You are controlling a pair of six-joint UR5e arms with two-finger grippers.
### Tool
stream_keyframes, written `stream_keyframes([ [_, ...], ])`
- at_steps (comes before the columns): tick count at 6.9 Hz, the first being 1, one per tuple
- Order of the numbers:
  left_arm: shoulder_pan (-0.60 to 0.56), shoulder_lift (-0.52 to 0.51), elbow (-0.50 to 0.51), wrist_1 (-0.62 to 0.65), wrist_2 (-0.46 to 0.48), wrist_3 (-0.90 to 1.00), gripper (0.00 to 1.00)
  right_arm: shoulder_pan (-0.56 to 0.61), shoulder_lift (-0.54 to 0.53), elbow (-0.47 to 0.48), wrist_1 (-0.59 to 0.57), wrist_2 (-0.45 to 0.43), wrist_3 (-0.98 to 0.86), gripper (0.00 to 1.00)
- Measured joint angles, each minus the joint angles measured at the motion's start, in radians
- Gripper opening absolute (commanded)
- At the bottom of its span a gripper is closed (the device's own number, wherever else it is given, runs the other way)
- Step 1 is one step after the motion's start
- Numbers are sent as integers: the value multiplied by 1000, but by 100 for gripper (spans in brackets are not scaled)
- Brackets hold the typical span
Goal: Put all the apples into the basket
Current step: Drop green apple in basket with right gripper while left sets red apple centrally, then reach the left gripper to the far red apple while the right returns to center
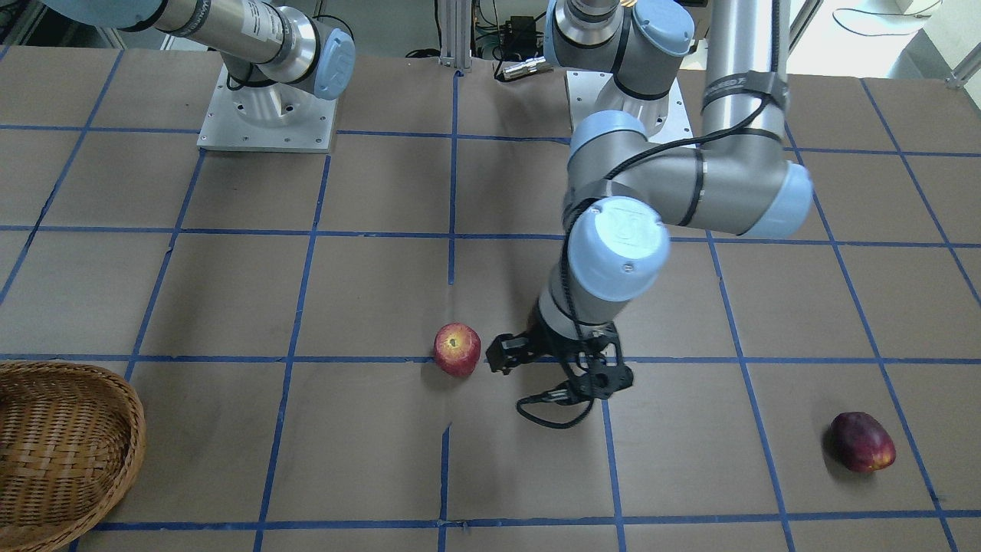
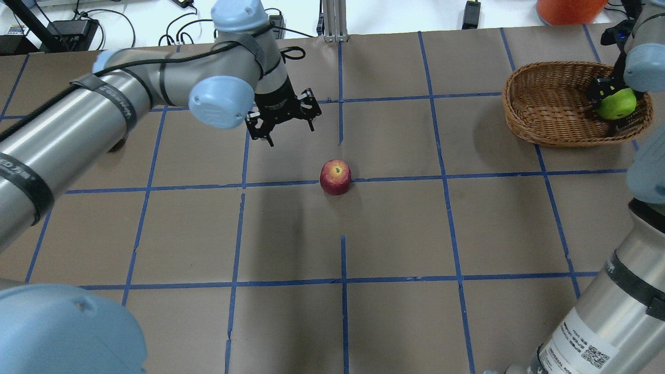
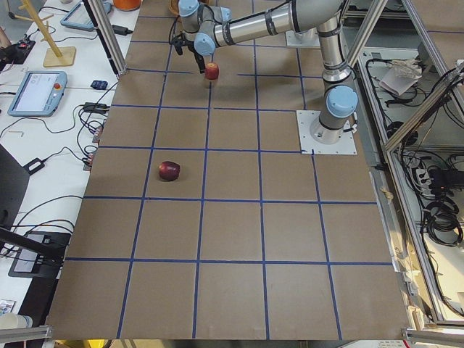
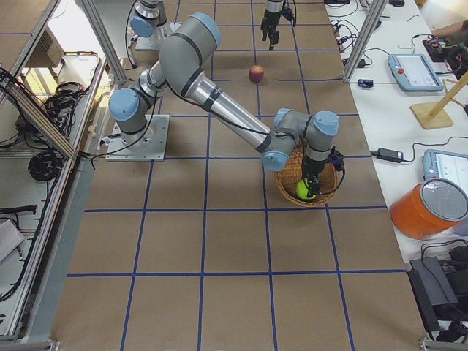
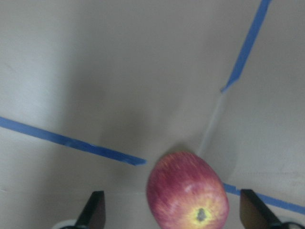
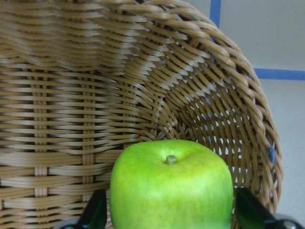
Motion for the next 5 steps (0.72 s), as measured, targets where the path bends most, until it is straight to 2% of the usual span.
stream_keyframes([
  [1,106,11,33,-62,5,147,100,5,-24,0,19,11,-3,100],
  [3,292,-7,79,-88,22,411,100,68,-136,-2,151,50,18,100],
  [5,434,-70,149,-68,74,759,100,216,-243,0,302,101,131,100],
])
